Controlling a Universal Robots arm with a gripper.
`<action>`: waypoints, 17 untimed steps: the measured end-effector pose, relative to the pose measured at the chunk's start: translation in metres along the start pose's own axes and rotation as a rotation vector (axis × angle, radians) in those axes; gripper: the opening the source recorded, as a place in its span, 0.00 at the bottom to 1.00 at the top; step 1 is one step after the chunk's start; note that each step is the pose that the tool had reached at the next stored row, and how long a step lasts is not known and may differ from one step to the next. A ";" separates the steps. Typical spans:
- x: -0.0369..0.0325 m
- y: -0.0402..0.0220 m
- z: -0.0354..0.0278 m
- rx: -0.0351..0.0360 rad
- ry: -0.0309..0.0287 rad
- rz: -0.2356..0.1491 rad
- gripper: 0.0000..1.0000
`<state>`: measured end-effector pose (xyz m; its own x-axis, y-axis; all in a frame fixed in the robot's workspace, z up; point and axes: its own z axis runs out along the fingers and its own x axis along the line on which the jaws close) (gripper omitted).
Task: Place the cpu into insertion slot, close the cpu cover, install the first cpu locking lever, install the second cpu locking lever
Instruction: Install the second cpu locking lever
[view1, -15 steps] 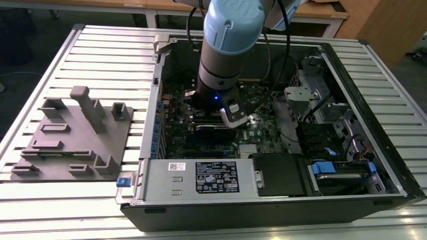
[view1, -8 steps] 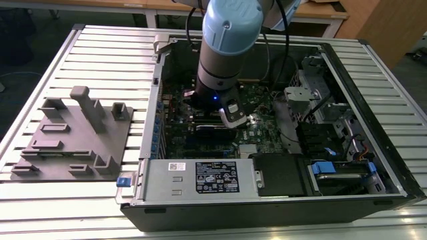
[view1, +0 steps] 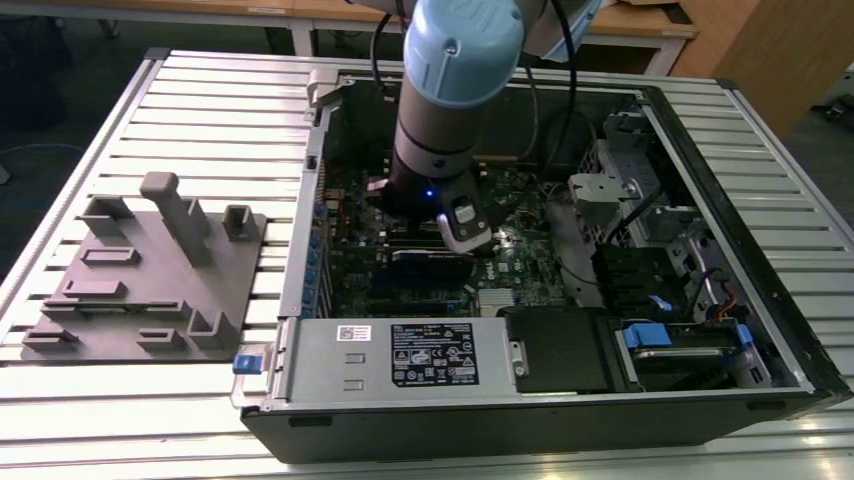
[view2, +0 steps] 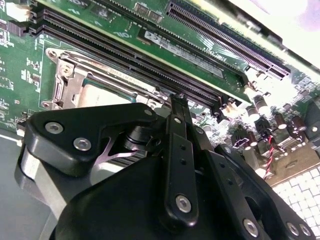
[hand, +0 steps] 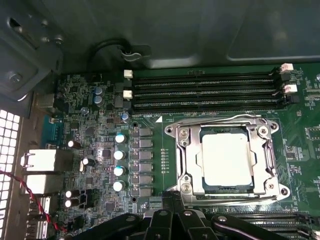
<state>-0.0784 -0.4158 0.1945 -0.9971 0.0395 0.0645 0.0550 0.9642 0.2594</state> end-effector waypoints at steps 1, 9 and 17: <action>0.0000 0.0004 0.0002 0.0000 0.0001 0.000 0.10; 0.0000 0.0010 0.0018 -0.0001 0.0000 0.000 0.10; 0.0000 0.0011 0.0027 0.0000 0.0000 0.000 0.10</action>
<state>-0.0784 -0.4141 0.1921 -0.9971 0.0395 0.0646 0.0550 0.9642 0.2594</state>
